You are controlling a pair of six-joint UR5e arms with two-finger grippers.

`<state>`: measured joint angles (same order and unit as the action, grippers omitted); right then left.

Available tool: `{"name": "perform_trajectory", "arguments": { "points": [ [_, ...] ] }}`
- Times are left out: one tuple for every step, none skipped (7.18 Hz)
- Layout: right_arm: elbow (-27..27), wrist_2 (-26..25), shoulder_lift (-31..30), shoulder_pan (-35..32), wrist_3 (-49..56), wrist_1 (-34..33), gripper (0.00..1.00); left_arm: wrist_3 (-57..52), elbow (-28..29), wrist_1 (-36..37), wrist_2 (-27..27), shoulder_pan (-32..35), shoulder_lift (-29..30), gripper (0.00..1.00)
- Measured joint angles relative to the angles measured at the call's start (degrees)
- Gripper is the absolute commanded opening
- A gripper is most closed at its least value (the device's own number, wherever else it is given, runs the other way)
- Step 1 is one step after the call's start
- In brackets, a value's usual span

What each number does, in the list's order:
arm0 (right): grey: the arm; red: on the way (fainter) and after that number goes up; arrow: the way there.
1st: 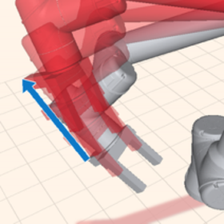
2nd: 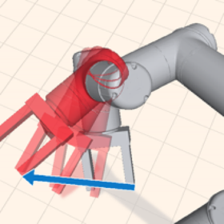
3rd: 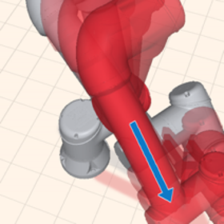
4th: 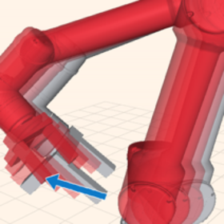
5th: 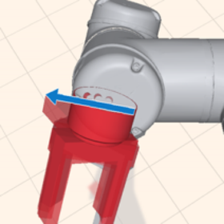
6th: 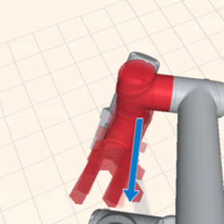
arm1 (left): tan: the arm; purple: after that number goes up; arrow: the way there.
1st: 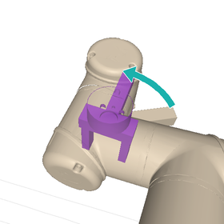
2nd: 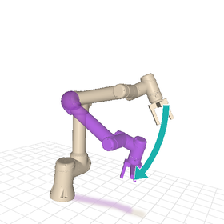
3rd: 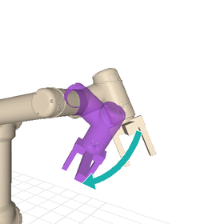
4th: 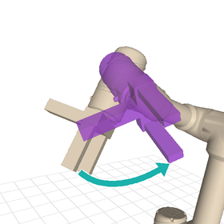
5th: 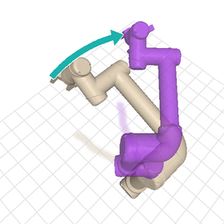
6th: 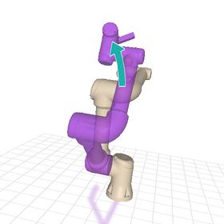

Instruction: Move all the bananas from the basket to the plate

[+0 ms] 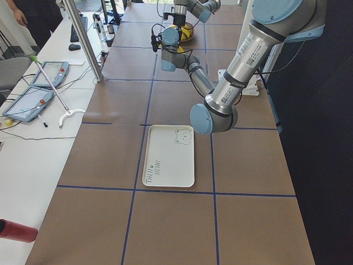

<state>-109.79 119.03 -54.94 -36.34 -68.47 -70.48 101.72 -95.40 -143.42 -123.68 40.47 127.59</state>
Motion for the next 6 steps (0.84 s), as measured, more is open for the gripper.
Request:
{"name": "perform_trajectory", "arguments": {
  "points": [
    [0.0,-0.01,0.06,0.37,-0.05,0.04,0.02,0.04,0.26,0.04,0.57,-0.4,0.47,0.86],
    [-0.08,-0.02,0.08,0.57,-0.07,0.07,0.02,0.05,0.42,0.06,0.79,-0.51,0.64,0.62],
    [-0.21,0.0,0.09,0.69,-0.08,0.1,0.02,0.05,0.56,0.06,0.86,-0.53,0.67,0.3],
    [-0.31,0.04,0.08,0.71,-0.11,0.17,0.11,0.01,0.79,0.07,0.91,-0.56,0.67,0.03],
    [-0.35,0.06,0.04,0.74,-0.15,0.2,0.99,-0.11,1.02,0.07,0.96,-0.56,0.6,0.0],
    [-0.35,0.05,-0.01,0.78,-0.16,0.19,1.0,-0.26,1.15,0.09,0.96,-0.55,0.45,0.0]
  ]
}}
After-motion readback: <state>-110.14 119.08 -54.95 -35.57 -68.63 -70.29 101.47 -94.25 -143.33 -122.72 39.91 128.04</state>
